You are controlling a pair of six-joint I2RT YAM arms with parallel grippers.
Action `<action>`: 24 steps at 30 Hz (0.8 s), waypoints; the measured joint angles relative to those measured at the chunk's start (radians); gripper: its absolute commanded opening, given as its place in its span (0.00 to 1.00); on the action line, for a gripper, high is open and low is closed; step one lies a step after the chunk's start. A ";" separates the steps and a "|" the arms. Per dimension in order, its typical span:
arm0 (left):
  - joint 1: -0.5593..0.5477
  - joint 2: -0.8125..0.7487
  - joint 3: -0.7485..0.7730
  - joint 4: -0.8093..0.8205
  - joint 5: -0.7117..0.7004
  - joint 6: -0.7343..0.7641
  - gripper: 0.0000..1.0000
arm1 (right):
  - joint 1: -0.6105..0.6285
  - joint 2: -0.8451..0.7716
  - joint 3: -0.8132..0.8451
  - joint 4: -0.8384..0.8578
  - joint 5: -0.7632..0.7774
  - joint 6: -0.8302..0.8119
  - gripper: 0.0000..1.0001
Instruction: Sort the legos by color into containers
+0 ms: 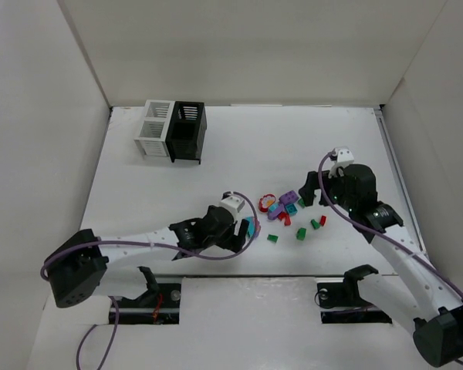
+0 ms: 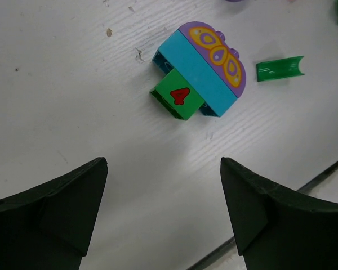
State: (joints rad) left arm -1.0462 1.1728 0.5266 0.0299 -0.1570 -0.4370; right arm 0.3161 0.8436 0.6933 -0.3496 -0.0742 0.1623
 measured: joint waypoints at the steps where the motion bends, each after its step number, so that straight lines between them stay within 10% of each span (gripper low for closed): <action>1: 0.000 0.032 0.007 0.006 -0.003 0.011 0.78 | 0.001 0.010 0.003 0.003 -0.006 -0.002 1.00; 24: -0.002 0.378 0.179 0.105 -0.022 0.248 0.66 | 0.027 0.065 0.093 0.007 -0.047 -0.013 1.00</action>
State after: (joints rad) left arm -1.0485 1.5513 0.7059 0.1345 -0.1791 -0.1886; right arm 0.3431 0.9085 0.7860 -0.3428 -0.1207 0.1490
